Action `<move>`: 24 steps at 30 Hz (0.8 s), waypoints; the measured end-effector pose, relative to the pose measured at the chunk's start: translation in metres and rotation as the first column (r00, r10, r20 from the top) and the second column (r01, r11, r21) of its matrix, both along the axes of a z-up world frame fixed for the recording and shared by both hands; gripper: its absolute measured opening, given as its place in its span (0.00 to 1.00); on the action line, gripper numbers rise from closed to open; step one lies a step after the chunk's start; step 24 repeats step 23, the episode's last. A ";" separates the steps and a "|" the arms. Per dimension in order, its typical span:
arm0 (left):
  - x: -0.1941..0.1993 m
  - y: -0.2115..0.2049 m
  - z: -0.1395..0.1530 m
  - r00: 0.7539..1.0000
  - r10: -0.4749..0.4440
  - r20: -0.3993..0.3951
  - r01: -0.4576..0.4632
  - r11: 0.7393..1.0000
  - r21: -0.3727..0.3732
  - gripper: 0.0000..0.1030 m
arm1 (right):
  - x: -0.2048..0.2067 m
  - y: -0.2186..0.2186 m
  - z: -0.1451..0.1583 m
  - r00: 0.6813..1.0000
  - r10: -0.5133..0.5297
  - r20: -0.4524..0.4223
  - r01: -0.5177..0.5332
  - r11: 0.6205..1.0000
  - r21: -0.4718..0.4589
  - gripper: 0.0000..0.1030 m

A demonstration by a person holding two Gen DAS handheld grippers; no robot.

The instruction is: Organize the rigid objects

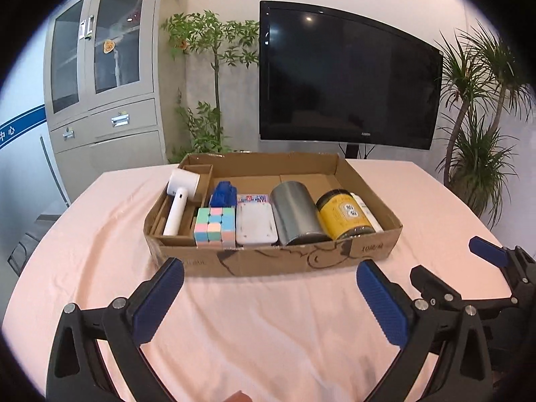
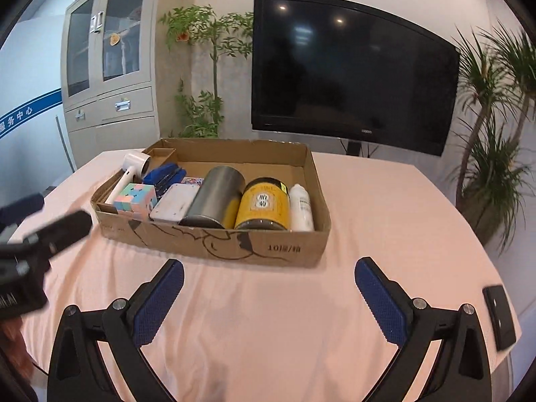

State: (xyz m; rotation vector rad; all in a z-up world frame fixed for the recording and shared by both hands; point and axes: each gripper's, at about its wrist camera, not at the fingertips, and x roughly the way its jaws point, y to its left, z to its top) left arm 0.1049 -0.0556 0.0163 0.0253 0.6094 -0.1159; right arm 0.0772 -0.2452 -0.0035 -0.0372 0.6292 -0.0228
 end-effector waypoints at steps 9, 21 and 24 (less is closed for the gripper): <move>0.013 -0.017 -0.001 0.999 0.034 0.015 -0.034 0.999 0.014 0.99 | 0.009 0.006 0.005 1.000 0.004 -0.017 -0.004 1.000 0.008 1.00; 0.069 -0.045 -0.022 0.998 0.054 -0.043 -0.051 0.996 0.066 0.99 | 0.073 -0.019 -0.029 0.993 0.055 -0.107 -0.047 0.996 0.079 1.00; 0.076 -0.044 -0.027 0.996 0.047 -0.072 -0.043 0.998 0.049 0.99 | 0.080 -0.019 -0.034 0.991 0.064 -0.117 -0.056 0.996 0.070 1.00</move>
